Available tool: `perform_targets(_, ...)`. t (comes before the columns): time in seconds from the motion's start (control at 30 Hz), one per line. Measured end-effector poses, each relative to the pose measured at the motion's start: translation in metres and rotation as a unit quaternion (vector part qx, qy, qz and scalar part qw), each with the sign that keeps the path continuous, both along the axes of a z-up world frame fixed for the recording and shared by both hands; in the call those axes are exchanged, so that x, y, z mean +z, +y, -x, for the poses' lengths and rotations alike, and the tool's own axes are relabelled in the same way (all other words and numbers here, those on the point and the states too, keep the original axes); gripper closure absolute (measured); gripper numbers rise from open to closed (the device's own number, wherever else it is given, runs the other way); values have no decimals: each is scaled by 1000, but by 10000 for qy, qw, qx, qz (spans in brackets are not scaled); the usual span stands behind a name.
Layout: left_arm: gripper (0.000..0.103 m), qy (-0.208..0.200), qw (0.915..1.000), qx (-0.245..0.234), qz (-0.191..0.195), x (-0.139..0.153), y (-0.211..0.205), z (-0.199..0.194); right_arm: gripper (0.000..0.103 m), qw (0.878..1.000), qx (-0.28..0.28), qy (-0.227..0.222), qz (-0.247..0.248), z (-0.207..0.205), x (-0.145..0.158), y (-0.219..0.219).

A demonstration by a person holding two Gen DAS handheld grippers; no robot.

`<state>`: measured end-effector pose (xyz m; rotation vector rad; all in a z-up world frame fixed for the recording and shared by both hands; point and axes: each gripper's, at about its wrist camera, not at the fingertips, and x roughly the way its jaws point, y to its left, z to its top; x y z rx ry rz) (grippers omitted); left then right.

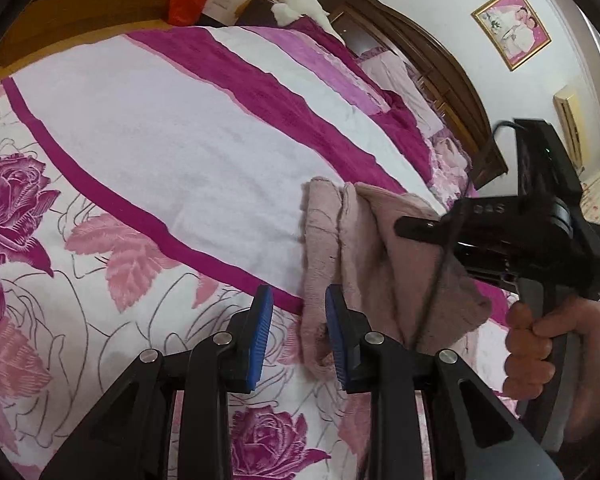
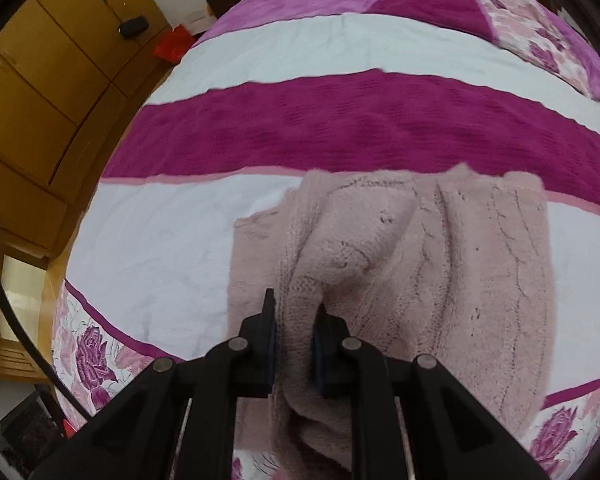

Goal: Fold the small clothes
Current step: 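Fold one cardigan side over with the right tool while the left tool holds the folded edge, then open the right tool to release the folded side, then grasp the other cardigan side with the left tool and fold it over the bundle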

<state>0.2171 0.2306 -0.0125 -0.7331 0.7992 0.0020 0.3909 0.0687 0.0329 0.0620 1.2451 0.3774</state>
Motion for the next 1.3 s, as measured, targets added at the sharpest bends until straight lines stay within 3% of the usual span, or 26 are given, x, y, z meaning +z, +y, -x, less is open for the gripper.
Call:
perform_targets(0.2,100,151,9998,-76,-39,-4,-5,-4,88,9998,-187,94,55,0,-20,9)
perform_targets(0.53,100,207,9997,-65,-68,-6,-8,-7,89,9995,-125,5,-291,5,3,-2)
perform_targets(0.67,100,241,9996,-79,-85,-8,-8,-8,88,9997,-100,97,-190,4,-4,4)
perform_targets(0.73,100,260,9996,-69,-80,-8,-8,-8,82,9993,-122,277,-225,3,-16,8)
perform_targets(0.83,100,257,9996,-46,-59,-9,-7,-9,70,9950,-320,599,-729,-1,-31,5)
perform_targets(0.9,100,258,9997,-31,-38,-9,-5,-9,69,9927,-349,649,-957,-1,-33,4)
perform_targets(1.07,100,240,9997,-63,25,-9,-4,-8,69,9893,-302,488,-1338,-2,-18,-5)
perform_targets(1.3,95,-12,9985,-257,483,-9,-5,-9,68,9891,-79,36,-1470,22,7,-42)
